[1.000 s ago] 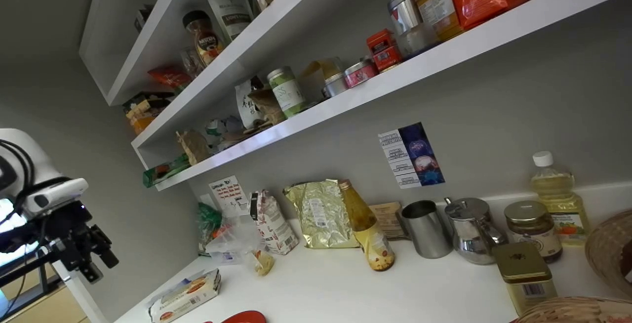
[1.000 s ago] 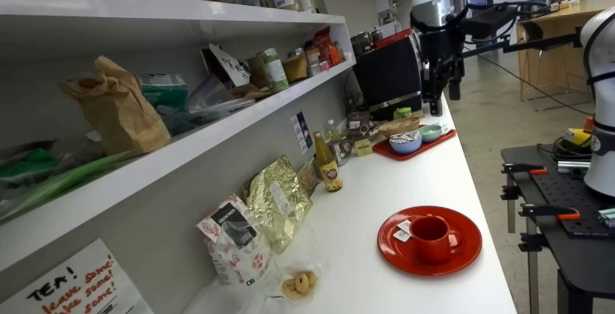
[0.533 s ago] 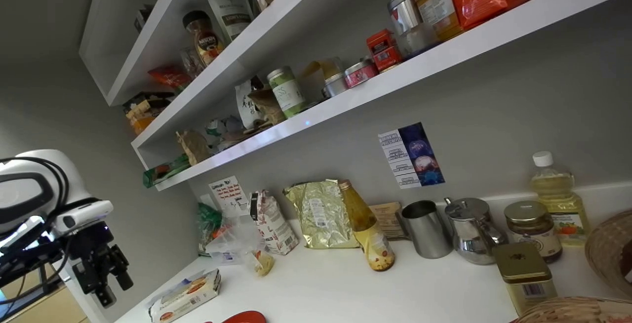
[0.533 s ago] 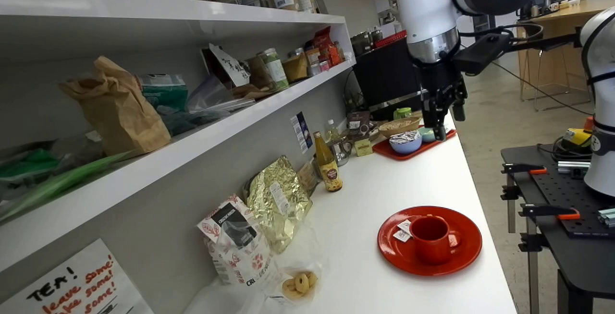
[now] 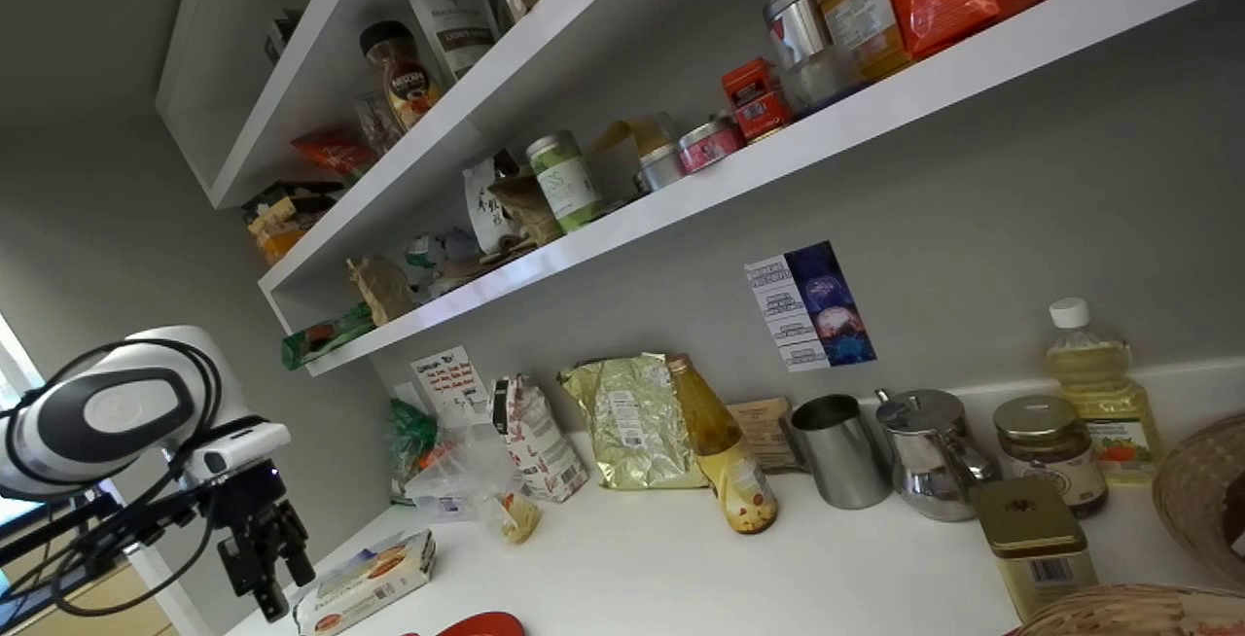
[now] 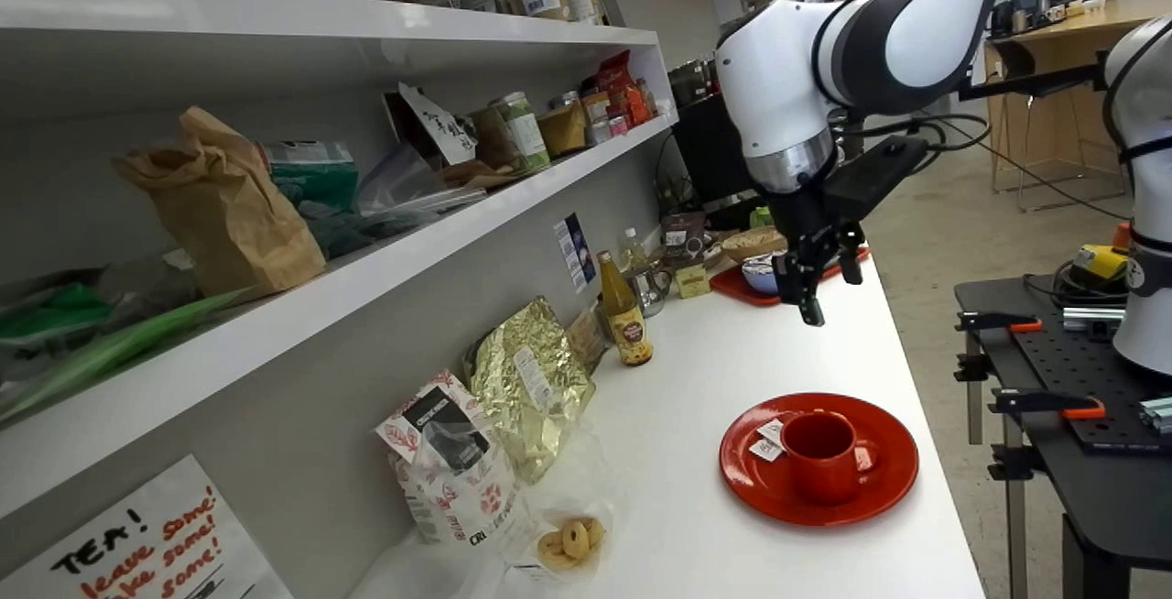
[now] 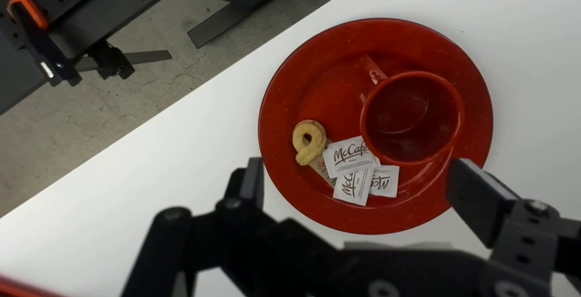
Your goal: Take the cup off of the plate
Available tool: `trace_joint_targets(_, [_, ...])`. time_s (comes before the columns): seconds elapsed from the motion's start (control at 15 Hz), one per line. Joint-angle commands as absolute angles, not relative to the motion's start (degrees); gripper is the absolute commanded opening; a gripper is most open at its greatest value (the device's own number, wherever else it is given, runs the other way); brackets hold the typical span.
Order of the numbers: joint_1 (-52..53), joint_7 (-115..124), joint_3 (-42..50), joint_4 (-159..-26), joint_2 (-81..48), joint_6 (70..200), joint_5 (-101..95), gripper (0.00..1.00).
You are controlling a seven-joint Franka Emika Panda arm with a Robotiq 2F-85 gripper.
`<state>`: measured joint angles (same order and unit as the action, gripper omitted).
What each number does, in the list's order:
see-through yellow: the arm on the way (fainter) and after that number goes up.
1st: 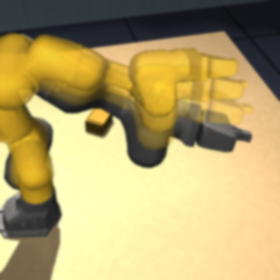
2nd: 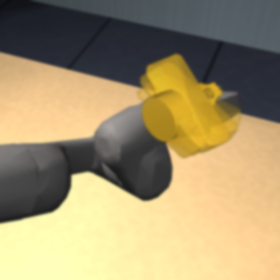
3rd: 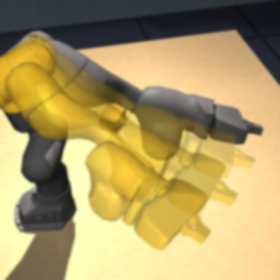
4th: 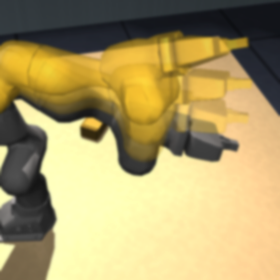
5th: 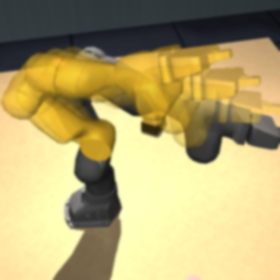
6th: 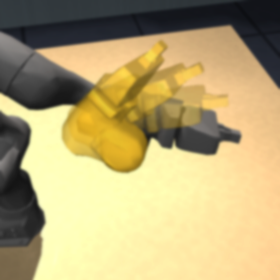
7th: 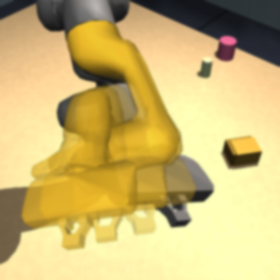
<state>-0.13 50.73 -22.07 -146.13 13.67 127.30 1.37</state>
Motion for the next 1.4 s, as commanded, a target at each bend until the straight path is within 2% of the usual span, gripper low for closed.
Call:
trace_joint_targets(0.0, [1.28,56.77,-19.28,-140.99,4.27,129.95,-2.15,1.0])
trace_joint_targets(0.6, [7.28,57.83,-12.39,-136.18,-10.01,133.53,-0.93,1.0])
trace_joint_targets(1.33, [10.94,56.96,-8.31,-135.09,-17.43,134.69,1.75,1.0])
